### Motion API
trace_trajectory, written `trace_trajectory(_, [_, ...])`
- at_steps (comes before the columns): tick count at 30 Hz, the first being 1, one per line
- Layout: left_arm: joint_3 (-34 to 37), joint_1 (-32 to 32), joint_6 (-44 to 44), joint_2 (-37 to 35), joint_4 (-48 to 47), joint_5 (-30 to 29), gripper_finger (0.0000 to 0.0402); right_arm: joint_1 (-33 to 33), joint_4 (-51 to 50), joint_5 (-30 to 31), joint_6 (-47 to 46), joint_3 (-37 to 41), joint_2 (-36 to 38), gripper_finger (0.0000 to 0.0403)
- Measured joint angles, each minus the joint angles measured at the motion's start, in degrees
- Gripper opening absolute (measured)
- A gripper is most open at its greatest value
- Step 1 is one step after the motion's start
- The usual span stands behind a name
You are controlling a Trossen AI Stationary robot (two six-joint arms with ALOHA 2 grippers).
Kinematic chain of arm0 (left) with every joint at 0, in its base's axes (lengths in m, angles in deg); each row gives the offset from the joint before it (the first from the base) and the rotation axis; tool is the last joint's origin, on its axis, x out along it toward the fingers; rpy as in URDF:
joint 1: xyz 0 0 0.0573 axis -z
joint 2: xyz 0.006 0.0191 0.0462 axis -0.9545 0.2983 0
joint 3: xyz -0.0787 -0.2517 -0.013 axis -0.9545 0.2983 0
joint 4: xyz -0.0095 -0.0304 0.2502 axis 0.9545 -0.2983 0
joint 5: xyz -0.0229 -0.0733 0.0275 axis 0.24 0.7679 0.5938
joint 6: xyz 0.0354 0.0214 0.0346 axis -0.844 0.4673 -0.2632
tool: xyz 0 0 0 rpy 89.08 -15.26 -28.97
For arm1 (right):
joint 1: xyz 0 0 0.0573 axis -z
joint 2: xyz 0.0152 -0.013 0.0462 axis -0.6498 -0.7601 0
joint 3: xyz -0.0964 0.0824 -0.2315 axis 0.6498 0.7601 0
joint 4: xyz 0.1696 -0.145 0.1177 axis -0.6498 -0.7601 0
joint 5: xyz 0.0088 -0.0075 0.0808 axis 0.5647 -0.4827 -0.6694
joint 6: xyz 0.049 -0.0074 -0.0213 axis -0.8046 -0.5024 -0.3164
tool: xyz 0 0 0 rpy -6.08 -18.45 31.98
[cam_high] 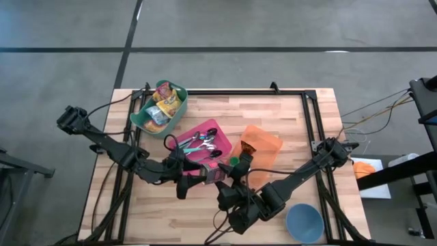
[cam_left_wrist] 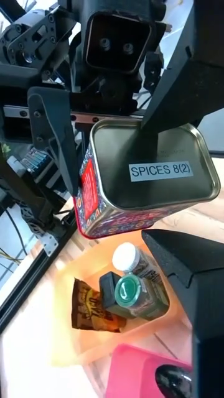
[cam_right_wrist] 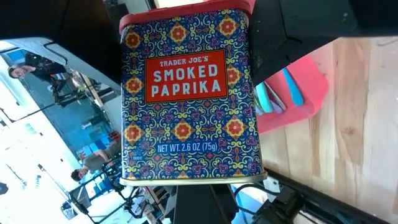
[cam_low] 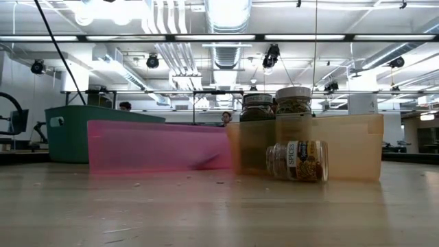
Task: Pick & Place Food Item
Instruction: Put the red seasoning can into the orange bin
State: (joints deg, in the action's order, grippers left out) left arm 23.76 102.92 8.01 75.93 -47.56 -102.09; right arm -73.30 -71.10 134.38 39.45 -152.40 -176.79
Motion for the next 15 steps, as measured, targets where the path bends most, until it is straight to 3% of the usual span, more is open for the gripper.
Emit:
trace_trajectory(11, [-0.07,-0.07,-2.16,-0.44,0.28,4.55,0.0273,-0.61,0.04,0.59,0.8,-0.16,0.19,0.0277])
trace_trajectory(15, [-0.07,-0.36,-2.39,-0.73,0.64,9.64,0.0273,-0.7,0.08,0.42,-0.21,-0.22,0.28,0.0277])
